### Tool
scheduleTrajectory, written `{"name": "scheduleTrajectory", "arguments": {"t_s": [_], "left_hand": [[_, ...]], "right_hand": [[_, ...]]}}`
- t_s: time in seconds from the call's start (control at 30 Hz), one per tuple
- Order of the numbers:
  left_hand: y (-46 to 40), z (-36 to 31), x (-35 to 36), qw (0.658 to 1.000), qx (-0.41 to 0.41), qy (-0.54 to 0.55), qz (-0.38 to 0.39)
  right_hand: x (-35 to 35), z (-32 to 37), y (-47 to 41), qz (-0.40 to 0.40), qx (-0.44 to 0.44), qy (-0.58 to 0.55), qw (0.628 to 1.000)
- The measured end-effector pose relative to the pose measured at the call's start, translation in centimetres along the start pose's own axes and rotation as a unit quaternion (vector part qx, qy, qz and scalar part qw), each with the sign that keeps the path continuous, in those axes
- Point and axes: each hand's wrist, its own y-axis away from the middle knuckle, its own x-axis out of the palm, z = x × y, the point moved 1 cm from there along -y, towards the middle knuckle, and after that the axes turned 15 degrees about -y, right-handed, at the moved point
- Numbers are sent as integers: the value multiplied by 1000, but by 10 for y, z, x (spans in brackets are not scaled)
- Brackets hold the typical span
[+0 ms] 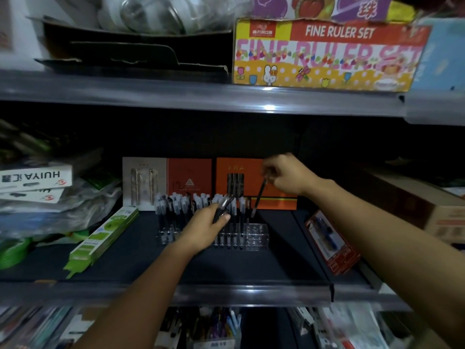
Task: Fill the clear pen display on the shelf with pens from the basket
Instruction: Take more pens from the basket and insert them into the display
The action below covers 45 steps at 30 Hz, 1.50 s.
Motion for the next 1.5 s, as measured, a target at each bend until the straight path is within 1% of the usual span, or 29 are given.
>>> {"name": "scheduleTrajectory", "arguments": {"t_s": [0.2, 0.37, 0.5, 0.7, 0.9, 1.07, 1.23, 1.37, 1.5], "left_hand": [[-2, 4, 4, 1000, -4, 1, 3], [-1, 8, 6, 1000, 0, 4, 4], [-3, 16, 9, 1000, -1, -4, 8], [-5, 21, 12, 1000, 5, 0, 9], [-7, 22, 14, 1000, -2, 1, 13], [-7, 19, 14, 1000, -4, 0, 13], [-4, 18, 13, 1000, -5, 3, 18], [-2, 20, 11, 1000, -1, -6, 21], [-1, 21, 10, 1000, -1, -9, 19]], "right_hand": [[29, -9, -4, 13, -7, 40, 999], [47, -11, -10, 38, -8, 61, 997], [50, -13, -15, 41, -12, 73, 996], [46, -19, -21, 56, 4, 83, 995], [42, -23, -22, 75, 24, 77, 994], [47, -22, -20, 80, 23, 75, 994], [62, -18, -16, 114, 31, 77, 990], [67, -22, -17, 117, 33, 57, 991], [64, -25, -22, 139, 42, 49, 988]]}}
